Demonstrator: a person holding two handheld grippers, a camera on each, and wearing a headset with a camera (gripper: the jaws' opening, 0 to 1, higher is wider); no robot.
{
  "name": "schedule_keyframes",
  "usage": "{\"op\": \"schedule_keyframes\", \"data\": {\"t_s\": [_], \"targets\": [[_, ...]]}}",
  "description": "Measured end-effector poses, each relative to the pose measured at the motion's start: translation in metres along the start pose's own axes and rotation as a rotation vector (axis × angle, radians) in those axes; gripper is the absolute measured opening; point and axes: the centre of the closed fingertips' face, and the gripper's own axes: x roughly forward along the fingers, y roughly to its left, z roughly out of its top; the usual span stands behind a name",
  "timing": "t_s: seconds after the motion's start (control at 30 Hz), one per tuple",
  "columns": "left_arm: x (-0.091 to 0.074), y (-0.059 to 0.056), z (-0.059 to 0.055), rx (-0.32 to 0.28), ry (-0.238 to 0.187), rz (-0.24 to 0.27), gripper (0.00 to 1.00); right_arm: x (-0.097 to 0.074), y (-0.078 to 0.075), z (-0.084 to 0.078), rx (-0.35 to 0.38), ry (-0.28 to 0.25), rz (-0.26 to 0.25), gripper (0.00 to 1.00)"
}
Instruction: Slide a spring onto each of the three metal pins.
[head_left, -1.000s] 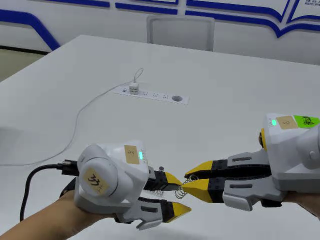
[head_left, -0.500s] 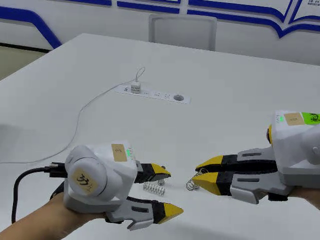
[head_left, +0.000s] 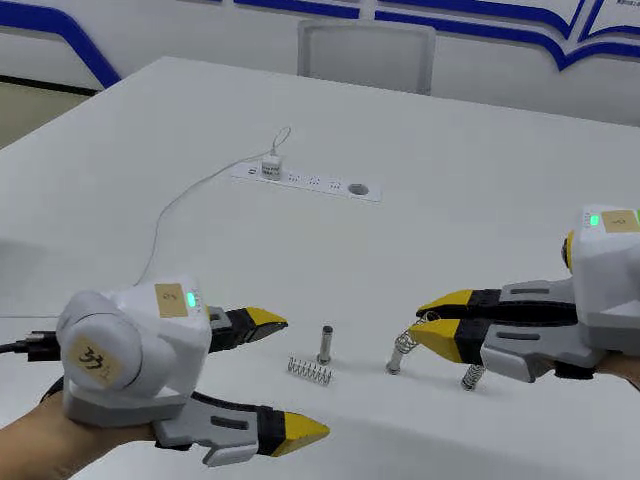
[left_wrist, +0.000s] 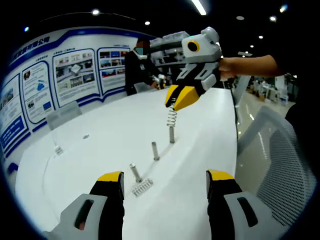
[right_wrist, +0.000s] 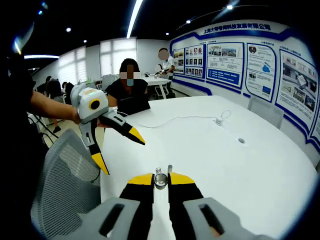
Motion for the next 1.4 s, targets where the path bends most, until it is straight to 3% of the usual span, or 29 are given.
{"op": "schedule_keyframes", "data": {"t_s": [0.33, 0.53, 0.7, 0.93, 1.4], "targets": [[-0.023, 0.021, -0.004, -0.075, -0.034, 0.051, 0.8, 0.0, -0.021, 0.001, 0.021, 0.006, -0.05, 0.11], [-0.035, 0.039, -0.002, -0.131, -0.068, 0.11, 0.85, 0.001, -0.036, -0.002, 0.061, 0.018, -0.093, 0.11], [-0.039, 0.048, -0.005, -0.147, -0.061, 0.126, 0.92, 0.005, -0.043, -0.005, 0.08, 0.023, -0.111, 0.11], [-0.04, 0.049, -0.006, -0.19, -0.072, 0.128, 1.0, 0.013, -0.051, -0.016, 0.08, 0.063, -0.127, 0.11], [-0.04, 0.05, -0.022, -0.232, -0.051, 0.146, 1.0, 0.038, -0.059, -0.038, 0.12, 0.115, -0.114, 0.11]]}}
